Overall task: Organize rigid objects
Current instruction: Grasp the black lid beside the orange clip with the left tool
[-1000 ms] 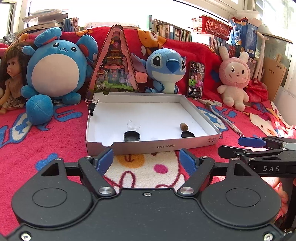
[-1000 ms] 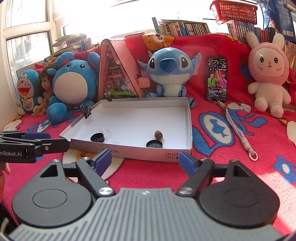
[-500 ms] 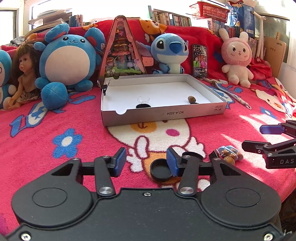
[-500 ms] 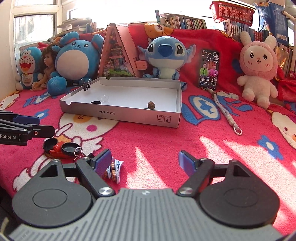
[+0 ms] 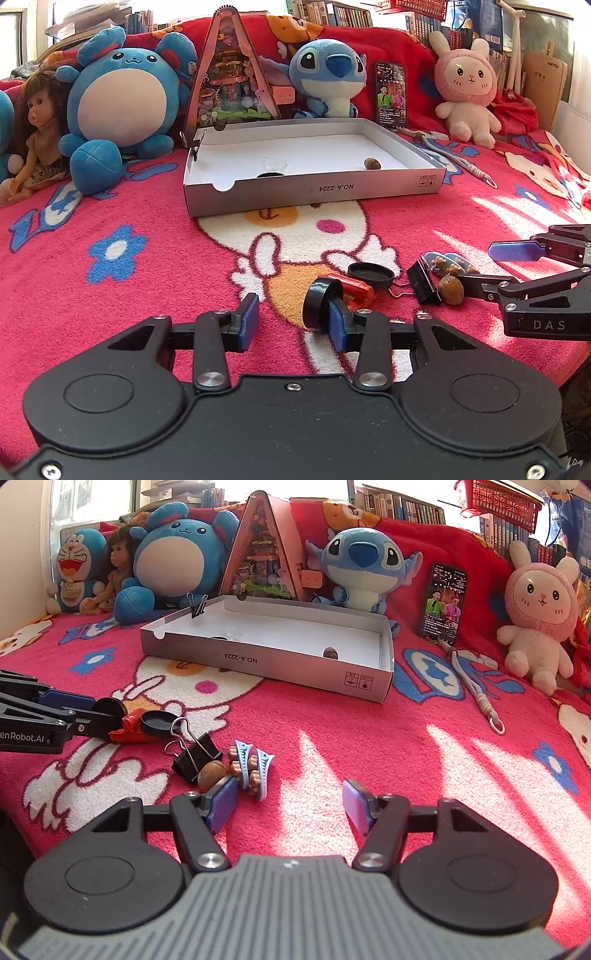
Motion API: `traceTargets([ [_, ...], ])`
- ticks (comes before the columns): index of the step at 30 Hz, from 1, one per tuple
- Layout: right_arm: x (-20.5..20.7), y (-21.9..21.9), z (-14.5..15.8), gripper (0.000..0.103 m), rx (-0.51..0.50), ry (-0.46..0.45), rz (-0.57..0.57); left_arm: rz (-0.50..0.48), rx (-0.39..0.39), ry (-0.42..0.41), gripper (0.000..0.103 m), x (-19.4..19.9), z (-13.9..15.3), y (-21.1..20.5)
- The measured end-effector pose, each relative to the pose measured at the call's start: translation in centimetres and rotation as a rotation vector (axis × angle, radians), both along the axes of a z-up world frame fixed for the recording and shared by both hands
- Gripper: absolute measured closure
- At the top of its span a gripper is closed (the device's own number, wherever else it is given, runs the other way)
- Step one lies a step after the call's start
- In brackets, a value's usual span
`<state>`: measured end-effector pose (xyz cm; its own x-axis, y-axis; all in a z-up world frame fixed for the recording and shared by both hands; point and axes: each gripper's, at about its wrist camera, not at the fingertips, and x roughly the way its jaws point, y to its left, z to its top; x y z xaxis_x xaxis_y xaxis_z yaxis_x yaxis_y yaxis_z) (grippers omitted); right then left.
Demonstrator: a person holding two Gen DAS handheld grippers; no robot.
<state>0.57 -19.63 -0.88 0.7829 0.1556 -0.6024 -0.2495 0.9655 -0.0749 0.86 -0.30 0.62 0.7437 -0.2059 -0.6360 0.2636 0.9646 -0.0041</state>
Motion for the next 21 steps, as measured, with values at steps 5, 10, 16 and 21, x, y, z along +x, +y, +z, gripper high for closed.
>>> traceTargets([
  [5, 0.4, 0.9, 0.0, 0.032, 0.005, -0.002, 0.023, 0.019, 0.005, -0.008, 0.063, 0.2, -0.2, 0.0],
  [10, 0.7, 0.5, 0.0, 0.032, -0.003, -0.008, -0.007, 0.088, 0.020, -0.022, 0.064, 0.7, 0.0, 1.5],
  [16, 0.8, -1.4, 0.3, 0.032, 0.011, -0.018, -0.096, 0.102, -0.003, -0.034, 0.064, 0.3, 0.6, 2.6],
  [21, 0.9, -1.9, 0.2, 0.032, -0.025, -0.028, -0.131, 0.050, 0.030, -0.055, 0.063, -0.7, 0.7, 1.5],
])
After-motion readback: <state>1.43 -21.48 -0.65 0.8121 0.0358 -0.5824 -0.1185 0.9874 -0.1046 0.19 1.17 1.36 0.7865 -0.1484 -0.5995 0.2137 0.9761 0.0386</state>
